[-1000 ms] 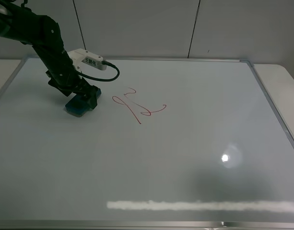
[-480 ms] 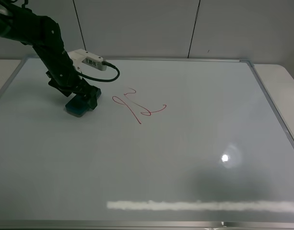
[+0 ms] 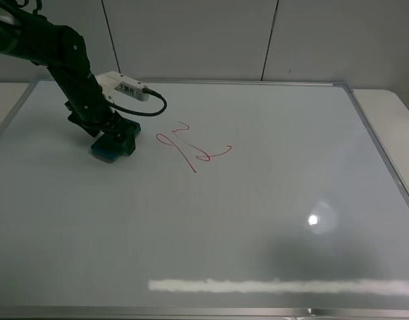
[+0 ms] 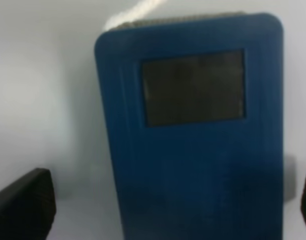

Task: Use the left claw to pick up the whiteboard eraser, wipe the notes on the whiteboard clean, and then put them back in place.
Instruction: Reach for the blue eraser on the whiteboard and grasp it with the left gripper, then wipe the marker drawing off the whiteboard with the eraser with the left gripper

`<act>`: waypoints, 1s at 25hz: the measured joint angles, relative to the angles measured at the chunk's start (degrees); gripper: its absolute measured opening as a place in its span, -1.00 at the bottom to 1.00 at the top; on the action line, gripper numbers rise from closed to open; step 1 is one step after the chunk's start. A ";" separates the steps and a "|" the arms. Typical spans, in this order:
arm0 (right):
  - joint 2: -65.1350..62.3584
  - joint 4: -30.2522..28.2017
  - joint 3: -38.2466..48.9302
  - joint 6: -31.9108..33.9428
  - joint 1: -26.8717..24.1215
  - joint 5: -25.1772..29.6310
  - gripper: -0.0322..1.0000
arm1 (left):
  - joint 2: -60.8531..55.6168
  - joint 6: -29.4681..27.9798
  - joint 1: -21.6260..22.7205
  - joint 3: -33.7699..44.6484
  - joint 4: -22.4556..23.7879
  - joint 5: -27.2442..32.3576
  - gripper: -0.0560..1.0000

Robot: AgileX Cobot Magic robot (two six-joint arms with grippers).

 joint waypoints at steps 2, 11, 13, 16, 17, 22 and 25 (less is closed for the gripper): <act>0.00 0.00 0.00 0.00 0.00 0.00 0.98 | 0.00 0.00 0.00 0.00 0.00 0.00 0.99; 0.00 0.00 0.00 0.00 0.00 0.00 0.98 | -0.62 0.00 0.00 0.00 0.03 0.60 0.15; 0.00 0.00 0.00 0.00 0.00 0.00 0.98 | -0.69 0.00 0.00 0.00 0.03 0.68 0.15; 0.00 0.00 0.00 0.00 0.00 0.00 0.98 | -0.71 0.00 0.00 0.00 0.08 0.98 0.15; 0.00 0.00 0.00 0.00 0.00 0.00 0.98 | -0.71 0.00 0.00 0.00 0.08 1.06 0.15; 0.00 0.00 0.00 0.00 0.00 0.00 0.98 | -0.75 0.00 0.00 0.00 0.08 1.67 0.15; 0.00 0.00 0.00 0.00 0.00 0.00 0.98 | -0.75 0.00 0.00 0.00 0.08 1.92 0.15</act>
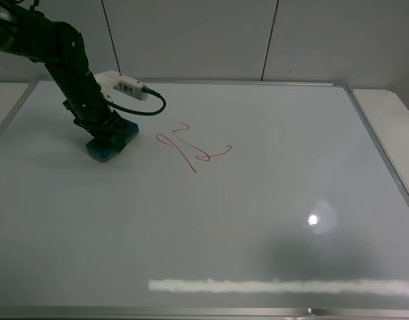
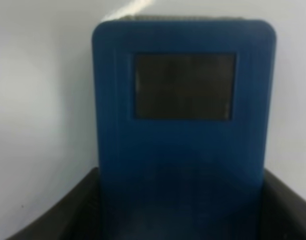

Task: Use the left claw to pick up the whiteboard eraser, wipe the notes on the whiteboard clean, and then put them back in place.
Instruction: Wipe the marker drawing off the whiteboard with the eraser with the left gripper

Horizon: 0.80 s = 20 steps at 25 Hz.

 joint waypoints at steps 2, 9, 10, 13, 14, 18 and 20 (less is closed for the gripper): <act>0.00 0.00 0.00 0.00 0.00 0.00 0.98 | -0.11 0.00 0.00 0.00 0.00 0.06 0.15; 0.00 0.00 0.00 0.00 0.00 0.00 0.98 | -0.37 0.00 0.00 0.00 -0.11 0.06 0.15; 0.00 0.00 0.00 0.00 0.00 0.00 0.98 | -0.43 0.00 0.00 0.00 -0.11 0.12 0.15; 0.00 0.00 0.00 0.00 0.00 0.00 0.98 | -1.12 -0.21 -0.13 -0.11 0.25 0.17 0.15; 0.00 0.00 0.00 0.00 0.00 0.00 0.98 | -1.40 -0.37 -0.39 -0.47 0.57 0.31 0.15; 0.00 0.00 0.00 0.00 0.00 0.00 0.98 | -1.59 -2.50 -2.58 -4.18 2.60 2.05 0.15; 0.00 0.00 0.00 0.00 0.00 0.00 0.98 | -1.25 -4.47 -4.04 -6.88 4.27 3.33 0.15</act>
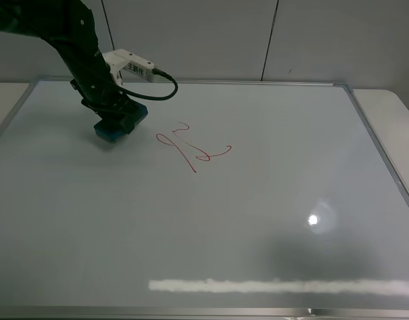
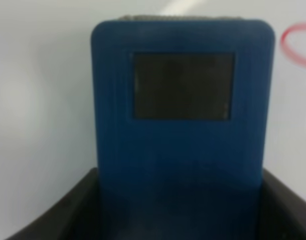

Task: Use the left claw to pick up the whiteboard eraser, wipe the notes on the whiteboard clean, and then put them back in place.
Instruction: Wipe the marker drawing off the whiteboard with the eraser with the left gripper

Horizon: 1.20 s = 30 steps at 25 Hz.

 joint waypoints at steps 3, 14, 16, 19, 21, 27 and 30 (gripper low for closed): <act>0.00 0.00 0.00 0.00 0.00 0.00 0.98 | 2.14 -2.17 -1.82 -5.02 1.34 3.05 0.15; 0.00 0.00 0.00 0.00 0.00 0.00 0.98 | 11.50 -2.14 -5.09 -15.03 1.24 8.73 0.15; 0.00 0.00 0.00 0.00 0.00 0.00 0.98 | 11.85 -1.83 -5.09 -15.13 0.49 8.73 0.15; 0.00 0.00 0.00 0.00 0.00 0.00 0.98 | 12.54 -1.52 -5.58 -15.13 0.10 8.73 0.15; 0.00 0.00 0.00 0.00 0.00 0.00 0.98 | 13.01 -1.51 -6.25 -15.13 -0.07 8.46 0.15; 0.00 0.00 0.00 0.00 0.00 0.00 0.98 | 13.94 -1.51 -9.18 -15.32 1.00 7.92 0.15; 0.00 0.00 0.00 0.00 0.00 0.00 0.98 | 13.97 -1.57 -11.27 -15.44 0.49 7.68 0.15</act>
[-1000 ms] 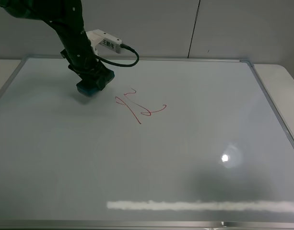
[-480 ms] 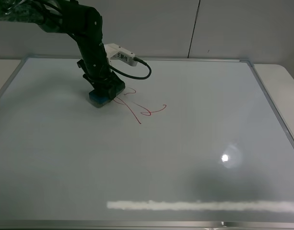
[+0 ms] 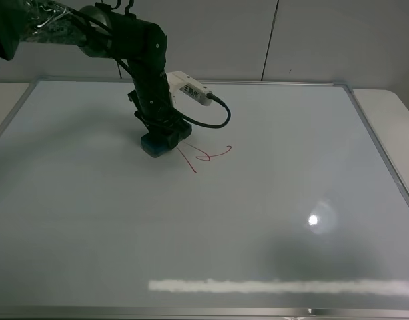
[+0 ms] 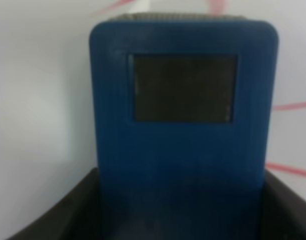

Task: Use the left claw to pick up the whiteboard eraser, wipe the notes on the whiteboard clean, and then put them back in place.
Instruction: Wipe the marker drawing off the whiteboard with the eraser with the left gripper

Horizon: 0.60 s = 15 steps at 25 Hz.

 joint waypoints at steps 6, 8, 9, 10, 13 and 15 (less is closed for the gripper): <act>0.00 0.00 0.00 0.00 0.00 0.00 0.98 | 0.31 -1.07 -5.36 -0.12 -2.64 0.00 0.15; 0.00 0.00 0.00 0.00 0.00 0.00 0.98 | 0.31 -1.79 -7.43 -0.12 -3.08 0.00 0.15; 0.00 0.00 0.00 0.00 0.00 0.00 0.98 | 0.38 -1.90 -8.32 -0.12 -3.20 0.00 0.15; 0.00 0.00 0.00 0.00 0.00 0.00 0.98 | 0.43 -2.07 -9.42 -0.12 -3.24 0.00 0.15; 0.00 0.00 0.00 0.00 0.00 0.00 0.98 | 0.49 -3.00 -12.53 -0.12 -3.38 0.05 0.15; 0.00 0.00 0.00 0.00 0.00 0.00 0.98 | 0.66 -3.14 -14.66 -0.12 -3.51 -0.07 0.15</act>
